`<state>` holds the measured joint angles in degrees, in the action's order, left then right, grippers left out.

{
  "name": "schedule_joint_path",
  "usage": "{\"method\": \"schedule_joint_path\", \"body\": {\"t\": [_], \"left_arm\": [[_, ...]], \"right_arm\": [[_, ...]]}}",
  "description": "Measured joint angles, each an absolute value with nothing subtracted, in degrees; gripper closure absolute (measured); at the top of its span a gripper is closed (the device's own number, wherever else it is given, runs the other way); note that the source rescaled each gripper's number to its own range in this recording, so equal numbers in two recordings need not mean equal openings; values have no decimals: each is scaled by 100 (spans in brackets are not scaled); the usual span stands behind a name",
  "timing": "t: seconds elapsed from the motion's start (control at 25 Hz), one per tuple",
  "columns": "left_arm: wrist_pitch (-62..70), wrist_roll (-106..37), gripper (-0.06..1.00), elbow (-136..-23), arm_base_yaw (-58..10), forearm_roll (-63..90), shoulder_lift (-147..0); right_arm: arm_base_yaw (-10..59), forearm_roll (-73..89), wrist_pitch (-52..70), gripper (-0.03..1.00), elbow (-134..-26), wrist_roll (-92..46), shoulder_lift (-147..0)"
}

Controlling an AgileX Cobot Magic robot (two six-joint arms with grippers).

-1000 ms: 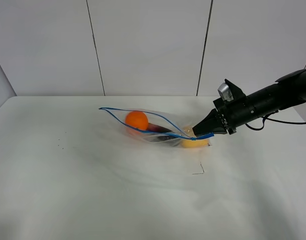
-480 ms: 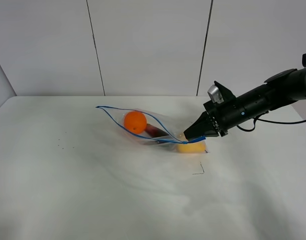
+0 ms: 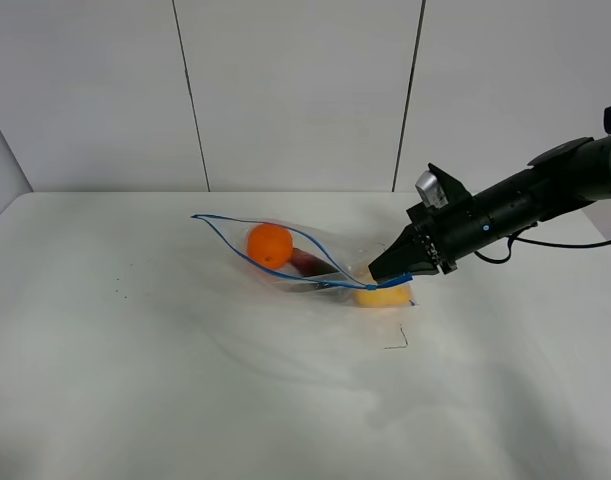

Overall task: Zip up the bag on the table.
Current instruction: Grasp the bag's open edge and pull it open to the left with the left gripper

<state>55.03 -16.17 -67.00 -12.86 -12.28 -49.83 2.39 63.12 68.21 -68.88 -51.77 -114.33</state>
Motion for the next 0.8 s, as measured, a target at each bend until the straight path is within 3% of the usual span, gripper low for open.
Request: {"method": "schedule_joint_path", "body": {"t": [0.16,0.4,0.52,0.8], "left_arm": [[5380,-960,2,-6337,-2558,-2287,-5276],[5772,1154,2,-5588,-5541,-5626,-6302],[5952,2404,2,-5292,-6608,-7003,-7075],[5299,4302,2,-5236,-7318,-8334,-8768]], "right_arm": [[239,6312,6796,97,-6888,-5177,-11433],[239,6318,6767,97,-6888,-5177,-11433],[239,6349,6761,97,-6888,-5175,-11433],[239,6429,6757,97,-6888,-5065,-11433]]}}
